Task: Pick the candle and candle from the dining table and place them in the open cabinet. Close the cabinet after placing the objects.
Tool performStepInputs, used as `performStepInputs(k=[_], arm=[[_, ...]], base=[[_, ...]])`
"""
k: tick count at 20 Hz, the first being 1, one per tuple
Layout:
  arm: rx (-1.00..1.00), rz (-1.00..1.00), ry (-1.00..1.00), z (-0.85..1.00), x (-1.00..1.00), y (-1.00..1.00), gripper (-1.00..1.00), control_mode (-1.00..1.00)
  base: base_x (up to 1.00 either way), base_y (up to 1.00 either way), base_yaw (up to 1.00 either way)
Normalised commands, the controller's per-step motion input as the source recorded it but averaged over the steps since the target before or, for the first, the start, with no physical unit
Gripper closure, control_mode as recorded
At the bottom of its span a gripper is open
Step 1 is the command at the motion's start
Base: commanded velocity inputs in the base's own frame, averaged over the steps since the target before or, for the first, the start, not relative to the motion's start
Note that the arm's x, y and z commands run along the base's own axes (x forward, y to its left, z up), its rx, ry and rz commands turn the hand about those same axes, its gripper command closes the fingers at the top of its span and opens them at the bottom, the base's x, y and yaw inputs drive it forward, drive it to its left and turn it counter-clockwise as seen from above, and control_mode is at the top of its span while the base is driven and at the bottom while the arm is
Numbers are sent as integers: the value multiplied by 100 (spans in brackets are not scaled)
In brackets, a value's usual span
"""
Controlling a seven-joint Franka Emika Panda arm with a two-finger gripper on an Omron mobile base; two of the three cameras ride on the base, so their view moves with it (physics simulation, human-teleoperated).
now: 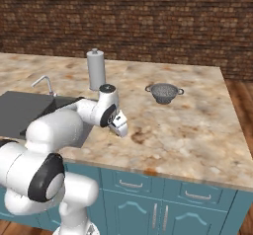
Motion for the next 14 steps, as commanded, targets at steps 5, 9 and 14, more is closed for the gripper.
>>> performStepInputs(k=[5,9,14], arm=[[5,3,0,64,-62,0,100,-100],[0,1,0,50,-56,0,100,-100],[-4,0,0,27,-40,3,100,-100]], base=[[0,0,0],[0,0,0],[0,0,0]])
